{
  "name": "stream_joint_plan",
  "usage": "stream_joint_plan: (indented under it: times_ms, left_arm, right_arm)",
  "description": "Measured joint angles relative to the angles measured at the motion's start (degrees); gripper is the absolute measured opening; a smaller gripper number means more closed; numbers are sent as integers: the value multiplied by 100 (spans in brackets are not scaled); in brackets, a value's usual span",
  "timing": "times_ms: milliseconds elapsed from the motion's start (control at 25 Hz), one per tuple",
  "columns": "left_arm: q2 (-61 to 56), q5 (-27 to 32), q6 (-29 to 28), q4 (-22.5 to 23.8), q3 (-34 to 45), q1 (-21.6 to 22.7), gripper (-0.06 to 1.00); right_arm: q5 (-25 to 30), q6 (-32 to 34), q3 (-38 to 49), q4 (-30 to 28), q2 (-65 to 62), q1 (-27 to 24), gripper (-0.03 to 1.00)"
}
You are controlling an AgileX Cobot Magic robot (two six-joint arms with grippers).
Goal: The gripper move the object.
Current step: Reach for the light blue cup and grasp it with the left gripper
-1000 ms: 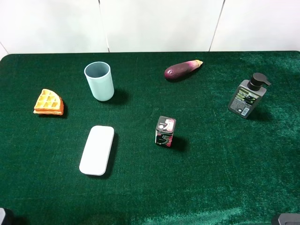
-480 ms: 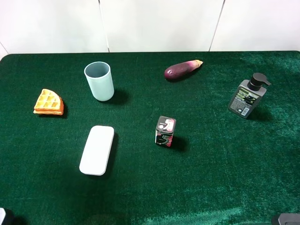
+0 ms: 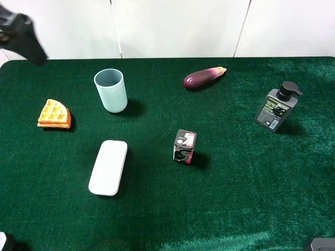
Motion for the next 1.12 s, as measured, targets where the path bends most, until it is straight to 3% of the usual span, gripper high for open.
stream_joint_plan:
  times_ms: [640,1120]
  left_arm:
    - [2020,-181,-95,78,-1247,-1075,90]
    - [3227,-381,-95,168,-1982,-1528,90]
  right_arm:
    - [0,0,0,0,0,0,68]
    - [0,0,0,0,0,0,68]
